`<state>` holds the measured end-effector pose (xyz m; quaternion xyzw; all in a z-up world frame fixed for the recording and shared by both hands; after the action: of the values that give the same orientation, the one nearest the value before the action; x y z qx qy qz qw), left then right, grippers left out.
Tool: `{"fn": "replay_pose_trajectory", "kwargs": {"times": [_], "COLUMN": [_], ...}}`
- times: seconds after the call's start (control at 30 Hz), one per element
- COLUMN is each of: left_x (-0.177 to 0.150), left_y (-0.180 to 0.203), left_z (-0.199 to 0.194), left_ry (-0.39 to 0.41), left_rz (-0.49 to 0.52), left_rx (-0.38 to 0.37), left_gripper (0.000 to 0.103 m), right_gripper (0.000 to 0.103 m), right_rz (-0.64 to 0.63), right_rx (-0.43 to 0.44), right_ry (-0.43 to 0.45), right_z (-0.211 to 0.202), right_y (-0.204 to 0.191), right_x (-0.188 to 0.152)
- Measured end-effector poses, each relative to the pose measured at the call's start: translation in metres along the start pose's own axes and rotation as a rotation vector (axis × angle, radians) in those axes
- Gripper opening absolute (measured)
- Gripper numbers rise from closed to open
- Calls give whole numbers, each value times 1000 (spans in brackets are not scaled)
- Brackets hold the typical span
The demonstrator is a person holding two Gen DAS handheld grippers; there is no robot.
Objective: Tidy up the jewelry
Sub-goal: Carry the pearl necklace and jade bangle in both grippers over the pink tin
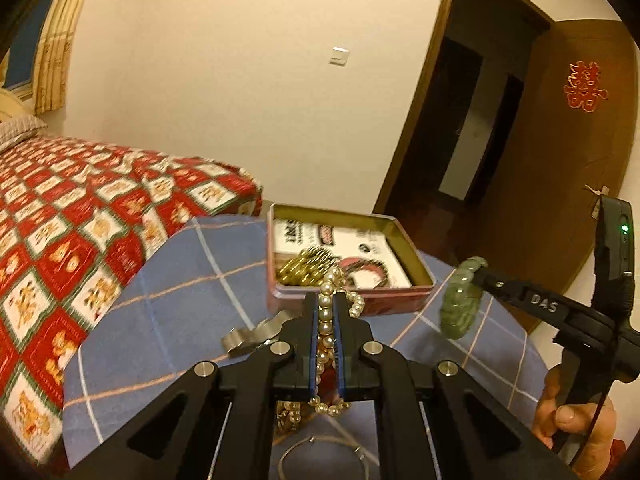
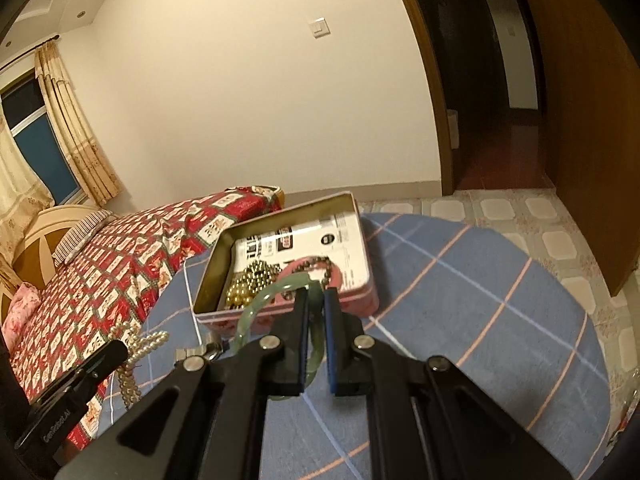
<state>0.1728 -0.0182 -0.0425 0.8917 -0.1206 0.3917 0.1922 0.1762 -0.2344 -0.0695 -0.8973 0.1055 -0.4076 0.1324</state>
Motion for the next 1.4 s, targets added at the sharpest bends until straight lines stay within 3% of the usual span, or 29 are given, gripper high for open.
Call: {"fn": "replay_pose_trajectory", "kwargs": {"times": [0.53,0.93,1.4], "left_x": [24,59,79], "left_y": [0,2,4], "left_z": [22,56,115], "left_ry": [26,48,-11], "left_rz": [-4,14,-4], "left_rx": [-27,-39,-44], "left_gripper": [6,6,6], "right_gripper": [10,10,10], "right_rz": [-28,-29,-33], "right_rx": [-15,-37,-73], "right_ry": [13,25,-40], "right_z": [13,33,86], "right_y": [-3,3,-2], "right_x": [19,48,55]}}
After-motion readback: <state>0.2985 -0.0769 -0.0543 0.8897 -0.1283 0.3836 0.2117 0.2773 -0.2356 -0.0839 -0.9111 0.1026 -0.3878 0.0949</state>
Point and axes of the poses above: each gripper's, at about its wrist camera, not at the fingertips, and z roughly the way its jaws point, y to its right, x to its top, the point moved 2 cm from there along z, roughly the way its jaws point, and after that the axes turned 8 degrees about -y, right-handed, at the moved point
